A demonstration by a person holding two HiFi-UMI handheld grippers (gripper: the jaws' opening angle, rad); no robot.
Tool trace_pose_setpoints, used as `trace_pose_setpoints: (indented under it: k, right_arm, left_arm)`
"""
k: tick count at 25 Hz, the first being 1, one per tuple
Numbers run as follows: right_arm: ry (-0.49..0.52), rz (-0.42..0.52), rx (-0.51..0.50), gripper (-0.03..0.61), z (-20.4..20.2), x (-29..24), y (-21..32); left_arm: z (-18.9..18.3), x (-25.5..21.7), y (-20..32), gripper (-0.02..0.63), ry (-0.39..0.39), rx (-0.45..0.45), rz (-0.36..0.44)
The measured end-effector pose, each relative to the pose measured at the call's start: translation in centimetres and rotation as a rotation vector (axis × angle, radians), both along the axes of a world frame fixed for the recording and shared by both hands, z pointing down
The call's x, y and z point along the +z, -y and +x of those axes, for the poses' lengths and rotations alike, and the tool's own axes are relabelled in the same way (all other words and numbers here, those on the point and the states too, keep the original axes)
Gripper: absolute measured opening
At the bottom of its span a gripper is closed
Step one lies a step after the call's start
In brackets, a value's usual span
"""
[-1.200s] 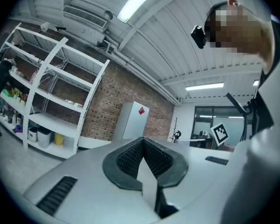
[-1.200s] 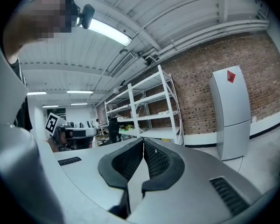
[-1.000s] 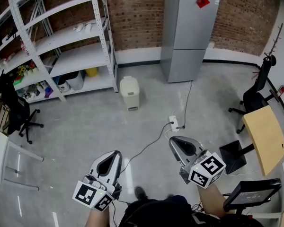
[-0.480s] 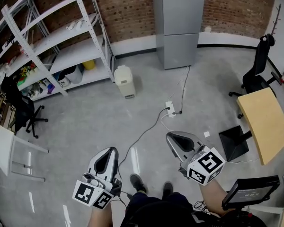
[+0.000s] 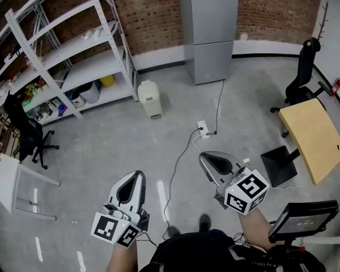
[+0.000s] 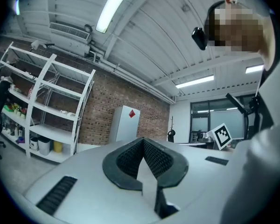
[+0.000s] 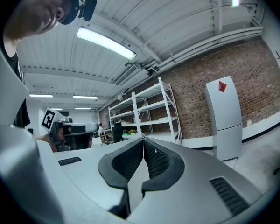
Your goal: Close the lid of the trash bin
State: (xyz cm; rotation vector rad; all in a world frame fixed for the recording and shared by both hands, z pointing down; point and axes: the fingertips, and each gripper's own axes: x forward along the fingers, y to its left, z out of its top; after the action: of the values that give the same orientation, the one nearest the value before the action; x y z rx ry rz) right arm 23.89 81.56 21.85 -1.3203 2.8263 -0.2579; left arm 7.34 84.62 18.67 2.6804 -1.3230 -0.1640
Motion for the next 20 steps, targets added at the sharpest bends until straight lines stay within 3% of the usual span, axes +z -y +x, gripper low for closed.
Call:
trace_pose_setpoints:
  k: [7,11,20]
  right_arm:
    - [-0.001,-0.006,0.002,0.009,-4.5,-0.5,-2.3]
    - [-0.003,-0.009,0.005,0.009,-5.9,-0.9,-2.9]
    - [-0.051,-0.019,0.021,0.008,-5.7,-0.9,-3.6]
  left_arm:
    - [-3.1,-0.6,-2.7,-0.002,0.031,0.041,0.035]
    - [-4.7,-1.0,-3.5,-0.002,-0.001,0.042,0.043]
    - [-4.7,-0.5,-3.2,-0.002,-0.008,0.048,0.018]
